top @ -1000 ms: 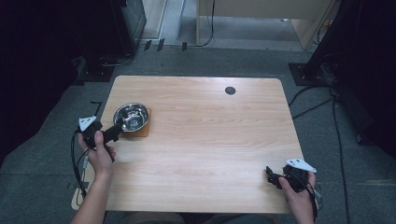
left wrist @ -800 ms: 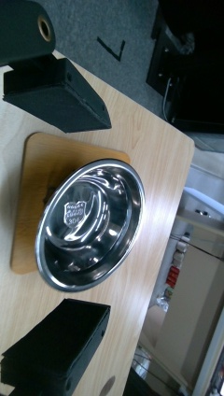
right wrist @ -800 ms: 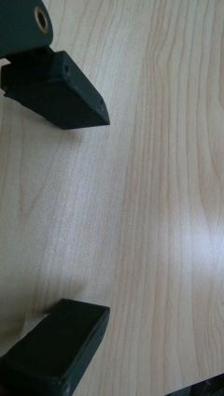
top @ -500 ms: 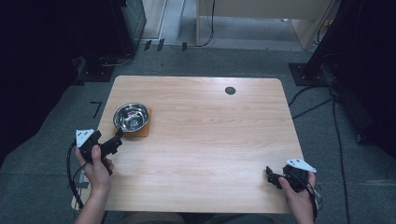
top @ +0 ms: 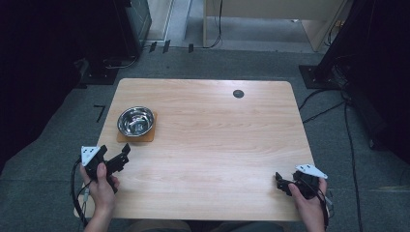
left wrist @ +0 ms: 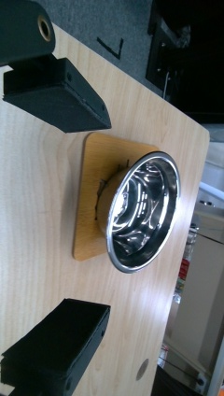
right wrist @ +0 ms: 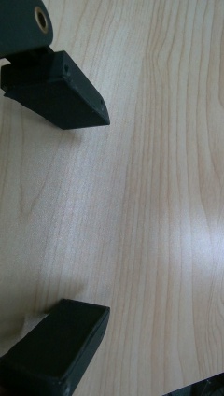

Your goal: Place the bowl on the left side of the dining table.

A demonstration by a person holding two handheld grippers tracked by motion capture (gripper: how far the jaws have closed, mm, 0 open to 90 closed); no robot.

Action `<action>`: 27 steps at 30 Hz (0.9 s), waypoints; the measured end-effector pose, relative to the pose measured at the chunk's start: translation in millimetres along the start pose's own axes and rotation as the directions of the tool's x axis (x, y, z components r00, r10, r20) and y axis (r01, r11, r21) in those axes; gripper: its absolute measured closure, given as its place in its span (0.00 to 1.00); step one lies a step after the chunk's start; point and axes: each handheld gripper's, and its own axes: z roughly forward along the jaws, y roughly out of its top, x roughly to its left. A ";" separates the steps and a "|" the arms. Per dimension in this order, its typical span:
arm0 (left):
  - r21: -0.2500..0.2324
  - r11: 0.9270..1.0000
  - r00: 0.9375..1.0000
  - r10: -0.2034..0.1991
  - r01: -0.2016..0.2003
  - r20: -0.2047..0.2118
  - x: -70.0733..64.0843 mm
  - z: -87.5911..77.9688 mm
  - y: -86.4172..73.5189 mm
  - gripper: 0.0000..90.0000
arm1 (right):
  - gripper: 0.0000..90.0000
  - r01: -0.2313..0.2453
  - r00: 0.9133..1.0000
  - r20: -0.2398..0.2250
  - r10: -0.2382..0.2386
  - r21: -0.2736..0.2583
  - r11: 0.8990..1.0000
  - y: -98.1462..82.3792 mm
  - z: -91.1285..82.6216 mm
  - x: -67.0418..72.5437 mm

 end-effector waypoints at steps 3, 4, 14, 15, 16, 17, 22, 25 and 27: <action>0.016 1.000 1.000 0.022 -0.022 0.000 1.0 -2.2 -6.2 0.11 | 0.09 -0.001 1.000 0.001 0.001 0.000 1.000 0.0 0.0 0.1; 0.021 0.999 1.000 0.026 -0.026 0.001 1.9 -2.8 -8.4 0.11 | 0.09 -0.001 1.000 0.001 0.001 0.000 1.000 0.0 0.0 0.1; 0.084 0.996 1.000 0.009 -0.008 -0.017 19.9 -8.9 -31.6 0.11 | 0.09 -0.003 1.000 0.003 0.003 0.000 1.000 -0.2 -0.2 0.3; 0.100 0.995 1.000 0.019 -0.017 -0.021 21.9 -10.0 -34.0 0.11 | 0.09 -0.004 1.000 0.004 0.004 0.000 1.000 -0.2 -0.2 0.3; 0.118 0.993 0.999 0.031 -0.027 -0.026 24.2 -11.3 -37.3 0.11 | 0.09 -0.004 1.000 0.004 0.004 0.000 1.000 -0.2 -0.2 0.3; 0.128 0.991 0.999 0.032 -0.028 -0.028 26.0 -12.4 -39.6 0.11 | 0.09 -0.004 1.000 0.004 0.004 0.000 1.000 -0.2 -0.2 0.3; 0.173 0.981 0.994 0.097 -0.086 -0.058 34.2 -17.5 -43.9 0.11 | 0.09 -0.003 1.000 0.003 0.003 0.000 1.000 -0.2 -0.2 0.3; 0.204 0.975 0.993 0.104 -0.092 -0.049 37.4 -18.3 -45.3 0.11 | 0.09 -0.004 1.000 0.004 0.004 0.000 1.000 -0.3 -0.2 0.4; 0.252 0.962 0.992 0.117 -0.101 -0.047 37.4 -15.5 -46.0 0.11 | 0.09 -0.005 1.000 0.005 0.005 0.000 1.000 -0.2 -0.2 0.5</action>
